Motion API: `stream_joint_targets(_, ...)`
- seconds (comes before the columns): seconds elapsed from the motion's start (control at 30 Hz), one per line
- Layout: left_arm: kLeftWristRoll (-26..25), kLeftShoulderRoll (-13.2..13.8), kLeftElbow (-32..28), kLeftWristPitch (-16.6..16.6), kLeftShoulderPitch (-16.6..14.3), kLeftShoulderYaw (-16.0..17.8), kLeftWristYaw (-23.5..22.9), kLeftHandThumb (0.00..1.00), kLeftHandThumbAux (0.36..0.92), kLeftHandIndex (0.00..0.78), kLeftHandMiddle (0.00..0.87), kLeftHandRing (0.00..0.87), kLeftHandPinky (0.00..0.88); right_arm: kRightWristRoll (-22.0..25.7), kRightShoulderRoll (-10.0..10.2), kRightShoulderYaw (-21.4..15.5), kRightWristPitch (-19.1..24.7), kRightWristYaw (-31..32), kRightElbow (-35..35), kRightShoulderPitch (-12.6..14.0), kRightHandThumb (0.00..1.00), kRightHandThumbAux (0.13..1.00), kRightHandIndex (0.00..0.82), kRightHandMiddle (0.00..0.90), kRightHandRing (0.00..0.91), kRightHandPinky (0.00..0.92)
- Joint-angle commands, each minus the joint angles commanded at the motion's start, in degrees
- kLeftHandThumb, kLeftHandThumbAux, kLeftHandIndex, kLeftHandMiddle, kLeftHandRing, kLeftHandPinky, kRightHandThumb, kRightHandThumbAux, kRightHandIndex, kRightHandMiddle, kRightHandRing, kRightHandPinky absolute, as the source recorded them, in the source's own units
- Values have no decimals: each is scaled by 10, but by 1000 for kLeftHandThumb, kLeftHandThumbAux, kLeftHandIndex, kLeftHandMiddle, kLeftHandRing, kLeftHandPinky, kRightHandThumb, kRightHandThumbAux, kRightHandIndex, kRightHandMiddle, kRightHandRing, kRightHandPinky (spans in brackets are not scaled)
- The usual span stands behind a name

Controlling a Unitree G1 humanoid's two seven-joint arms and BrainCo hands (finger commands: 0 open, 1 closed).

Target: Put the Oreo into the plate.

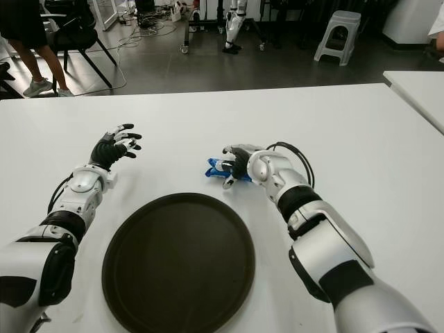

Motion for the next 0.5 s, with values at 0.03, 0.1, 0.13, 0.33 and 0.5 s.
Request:
stream_joint_targets(0.03, 0, 0, 0, 0, 0, 0, -1, 220, 670, 191, 325, 397, 441, 0, 0, 0, -1, -1, 0, 0, 0, 752, 34, 71, 42, 59)
stream_joint_targets(0.1, 0, 1, -1, -2, 1, 0, -3, 217, 666, 189, 319, 396, 440, -1, 0, 0, -2, -4, 0, 1, 0, 746, 39, 69, 44, 58)
stream_joint_targets(0.13, 0, 1, -1, -2, 1, 0, -4, 219, 668, 189, 319, 396, 442, -1, 0, 0, -2, -4, 0, 1, 0, 745, 40, 69, 45, 58)
stream_joint_targets(0.33, 3, 1, -2, -4, 2, -1, -1, 229, 684, 197, 325, 397, 450, -2, 0, 1, -6, -3, 2, 0, 0, 767, 44, 77, 52, 62)
stream_joint_targets(0.5, 4, 1, -1, -2, 1, -2, 3, 225, 681, 197, 324, 392, 438, -1, -1, 0, -8, -6, 2, 1, 0, 773, 37, 72, 47, 64)
